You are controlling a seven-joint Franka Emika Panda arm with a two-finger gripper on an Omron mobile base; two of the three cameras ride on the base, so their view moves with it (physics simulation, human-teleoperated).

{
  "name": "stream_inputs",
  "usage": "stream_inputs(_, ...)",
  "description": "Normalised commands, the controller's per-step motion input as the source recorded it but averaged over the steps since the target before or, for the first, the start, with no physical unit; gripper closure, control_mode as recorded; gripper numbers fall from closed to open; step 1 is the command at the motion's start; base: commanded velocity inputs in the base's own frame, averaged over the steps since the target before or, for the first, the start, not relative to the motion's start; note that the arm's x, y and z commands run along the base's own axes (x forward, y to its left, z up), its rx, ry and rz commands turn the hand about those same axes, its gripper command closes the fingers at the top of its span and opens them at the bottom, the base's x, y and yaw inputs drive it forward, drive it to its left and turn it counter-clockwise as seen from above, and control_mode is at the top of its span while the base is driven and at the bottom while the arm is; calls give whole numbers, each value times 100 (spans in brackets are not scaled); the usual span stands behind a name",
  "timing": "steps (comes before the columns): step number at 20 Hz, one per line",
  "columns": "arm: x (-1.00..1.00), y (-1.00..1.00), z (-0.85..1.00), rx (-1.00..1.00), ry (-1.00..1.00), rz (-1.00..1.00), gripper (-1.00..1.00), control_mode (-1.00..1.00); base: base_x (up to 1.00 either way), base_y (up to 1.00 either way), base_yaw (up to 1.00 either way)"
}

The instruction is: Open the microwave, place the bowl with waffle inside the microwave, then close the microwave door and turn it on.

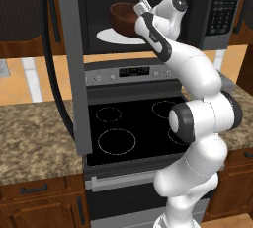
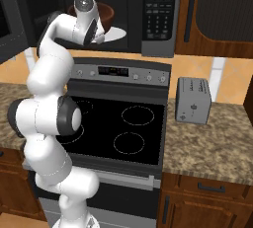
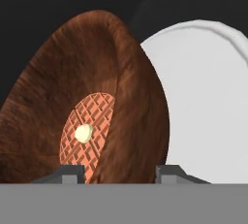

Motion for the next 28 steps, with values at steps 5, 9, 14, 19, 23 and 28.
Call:
stream_inputs(5,0,0,0,0,0,0,-100,-100,0,0,0)
stream_inputs(9,0,0,0,0,0,0,-100,-100,0,0,0)
stream_inputs(14,0,0,0,0,0,0,-100,-100,0,0,0)
stream_inputs(19,-11,0,0,0,-6,0,-100,-100,0,0,0)
stream_inputs(23,-51,-2,11,0,-19,0,-100,-100,0,0,0)
stream_inputs(28,-72,-3,11,0,-22,0,-100,-100,0,0,0)
